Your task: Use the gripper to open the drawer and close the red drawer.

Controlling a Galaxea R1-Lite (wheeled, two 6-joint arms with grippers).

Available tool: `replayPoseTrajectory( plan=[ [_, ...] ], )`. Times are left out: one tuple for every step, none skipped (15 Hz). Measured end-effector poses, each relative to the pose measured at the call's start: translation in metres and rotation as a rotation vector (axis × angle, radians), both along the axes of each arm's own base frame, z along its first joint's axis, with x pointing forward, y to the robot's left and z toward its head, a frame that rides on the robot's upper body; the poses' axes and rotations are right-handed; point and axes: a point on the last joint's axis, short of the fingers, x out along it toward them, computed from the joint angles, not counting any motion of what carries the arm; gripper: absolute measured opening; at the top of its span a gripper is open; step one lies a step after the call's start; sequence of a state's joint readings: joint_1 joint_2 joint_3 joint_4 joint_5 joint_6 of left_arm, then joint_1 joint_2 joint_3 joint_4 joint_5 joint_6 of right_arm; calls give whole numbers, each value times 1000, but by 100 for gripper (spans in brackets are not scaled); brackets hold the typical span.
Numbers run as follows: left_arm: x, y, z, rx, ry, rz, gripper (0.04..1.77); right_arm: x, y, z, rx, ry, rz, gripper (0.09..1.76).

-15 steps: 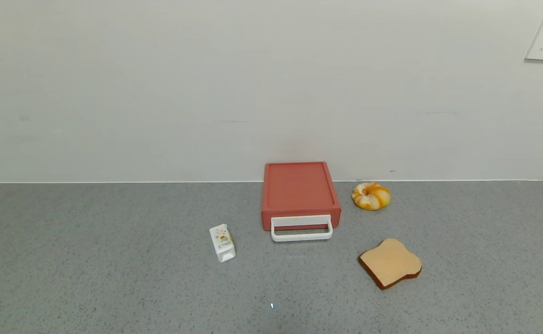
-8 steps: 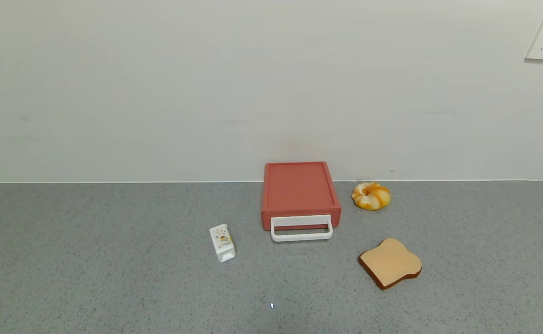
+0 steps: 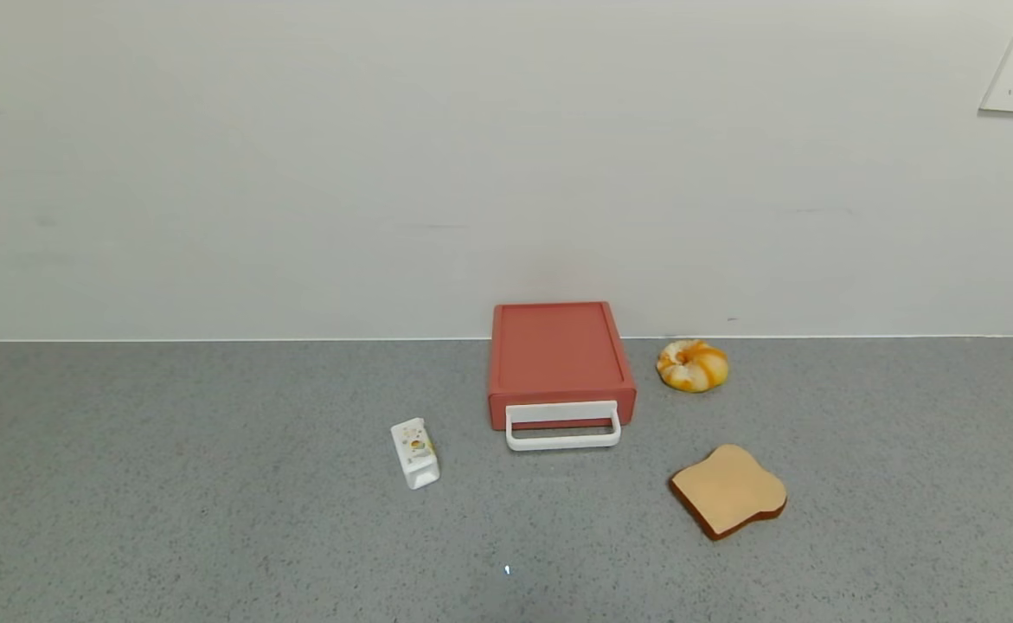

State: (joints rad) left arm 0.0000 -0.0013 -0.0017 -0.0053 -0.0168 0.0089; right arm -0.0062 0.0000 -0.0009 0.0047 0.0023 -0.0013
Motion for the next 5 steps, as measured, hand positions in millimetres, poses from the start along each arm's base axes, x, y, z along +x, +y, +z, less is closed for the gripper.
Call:
replayPoseTrajectory(
  plan=[
    [0,0,0,0,0,0,172,0,0,0,0,0,-1,171],
    [0,0,0,0,0,0,172,0,0,0,1,0,-1,171],
    [0,0,0,0,0,0,172,0,0,0,1,0,-1,171],
    [0,0,0,0,0,0,172,0,0,0,1,0,-1,171],
    [0,0,0,0,0,0,172,0,0,0,1,0,-1,171]
  ],
)
